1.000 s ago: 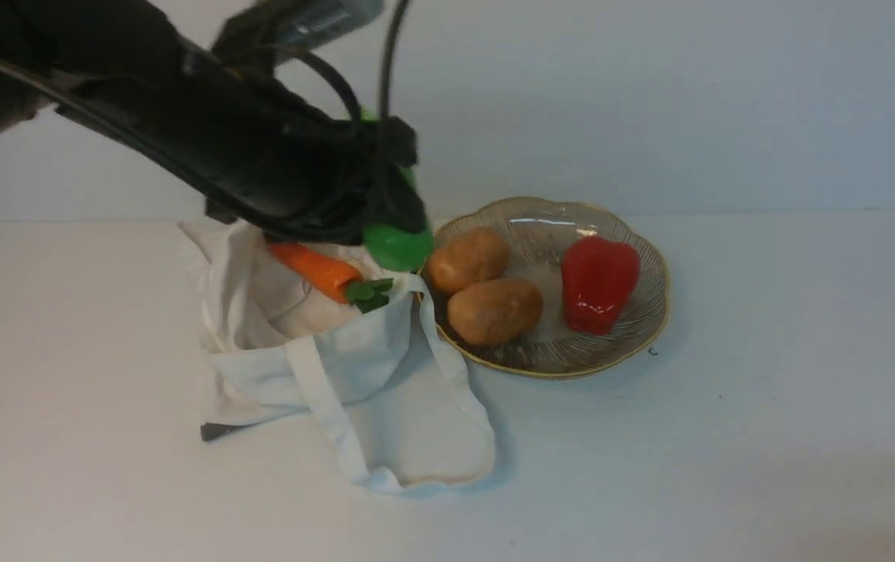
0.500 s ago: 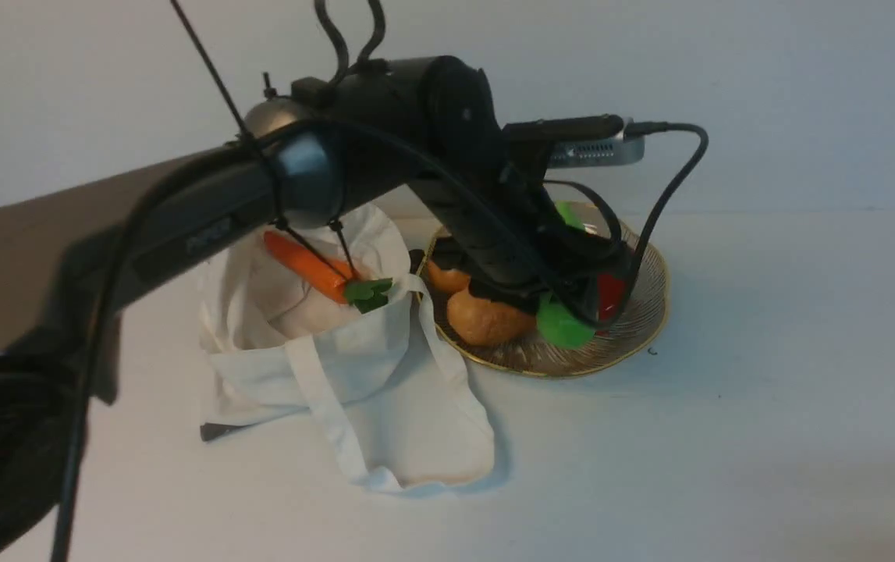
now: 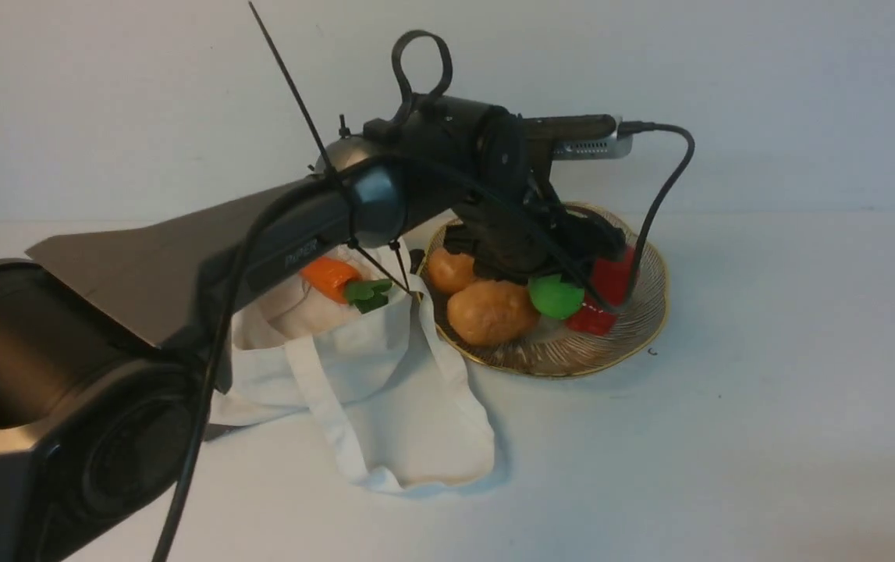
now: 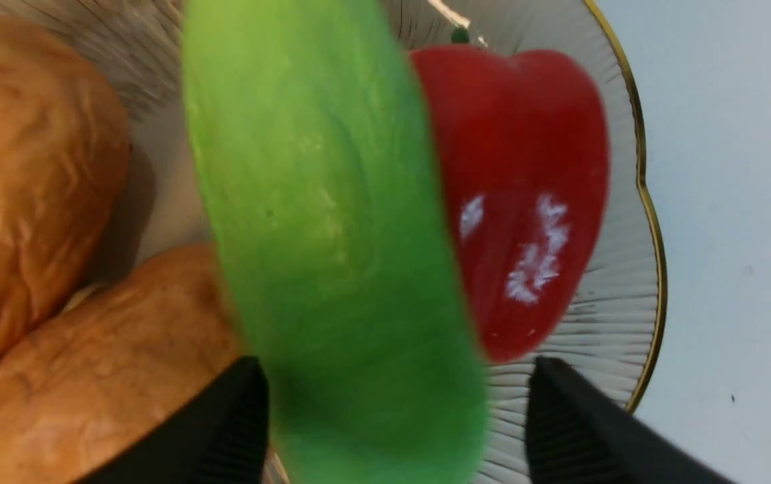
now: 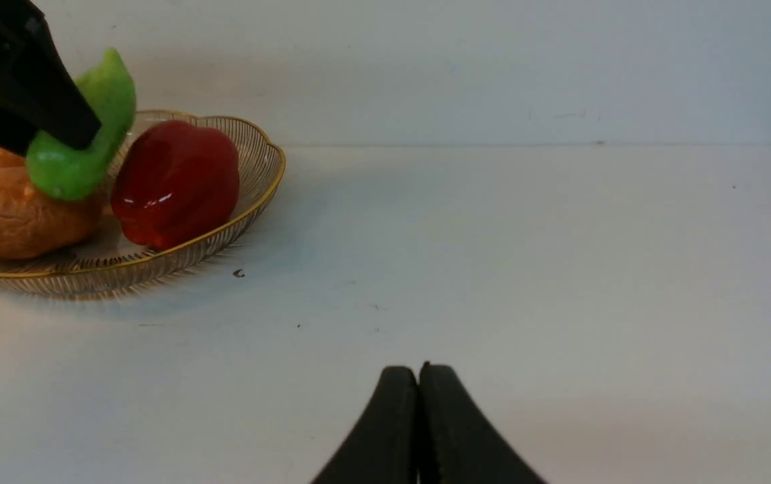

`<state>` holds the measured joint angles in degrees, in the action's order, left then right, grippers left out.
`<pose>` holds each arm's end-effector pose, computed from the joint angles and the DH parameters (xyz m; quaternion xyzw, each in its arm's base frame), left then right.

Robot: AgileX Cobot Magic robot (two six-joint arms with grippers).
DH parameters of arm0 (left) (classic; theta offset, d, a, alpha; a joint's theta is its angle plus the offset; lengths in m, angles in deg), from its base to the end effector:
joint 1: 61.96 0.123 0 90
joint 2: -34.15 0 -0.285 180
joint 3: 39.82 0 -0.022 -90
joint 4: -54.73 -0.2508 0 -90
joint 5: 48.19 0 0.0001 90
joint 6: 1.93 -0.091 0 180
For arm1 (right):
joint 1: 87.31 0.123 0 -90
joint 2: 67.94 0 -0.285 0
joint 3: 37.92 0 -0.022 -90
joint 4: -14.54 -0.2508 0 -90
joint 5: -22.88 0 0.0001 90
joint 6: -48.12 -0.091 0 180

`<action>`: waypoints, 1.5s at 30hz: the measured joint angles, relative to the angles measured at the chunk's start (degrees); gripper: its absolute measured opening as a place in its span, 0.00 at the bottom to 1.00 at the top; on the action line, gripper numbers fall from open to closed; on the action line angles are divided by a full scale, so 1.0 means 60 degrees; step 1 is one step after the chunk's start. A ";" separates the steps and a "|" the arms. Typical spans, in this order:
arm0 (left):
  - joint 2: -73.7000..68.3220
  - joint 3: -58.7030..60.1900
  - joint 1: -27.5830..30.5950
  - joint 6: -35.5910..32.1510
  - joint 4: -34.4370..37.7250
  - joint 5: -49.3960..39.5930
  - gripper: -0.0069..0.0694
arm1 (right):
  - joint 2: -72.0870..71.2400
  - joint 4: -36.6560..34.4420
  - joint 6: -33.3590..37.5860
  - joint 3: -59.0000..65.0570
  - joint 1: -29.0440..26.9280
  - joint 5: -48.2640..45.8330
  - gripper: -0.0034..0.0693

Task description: Take vegetables from cloth bag on white table place on plate.

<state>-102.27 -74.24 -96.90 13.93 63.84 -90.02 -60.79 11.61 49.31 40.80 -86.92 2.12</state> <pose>0.4127 -0.3001 0.2161 0.1178 0.9411 -0.1948 0.2501 0.0529 0.0020 0.1724 0.0027 0.8018 0.0174 0.5974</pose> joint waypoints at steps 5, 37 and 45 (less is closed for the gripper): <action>0.0051 -0.0059 0.0000 0.0028 0.0021 -0.0052 0.91 | 0.0000 0.0000 0.0000 0.0000 0.0000 0.0000 0.03; 1.4052 0.8992 -0.0011 -0.2764 -0.0483 -0.1104 0.08 | 0.0000 0.0000 0.0000 0.0000 0.0000 0.0000 0.03; 1.7407 1.3206 -0.0011 -0.2822 0.0795 0.1851 0.08 | 0.0000 0.0000 0.0000 0.0000 0.0000 0.0000 0.03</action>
<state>2.17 4.99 -96.96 -3.01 68.61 -78.92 -60.79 11.61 49.31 40.80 -86.92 2.12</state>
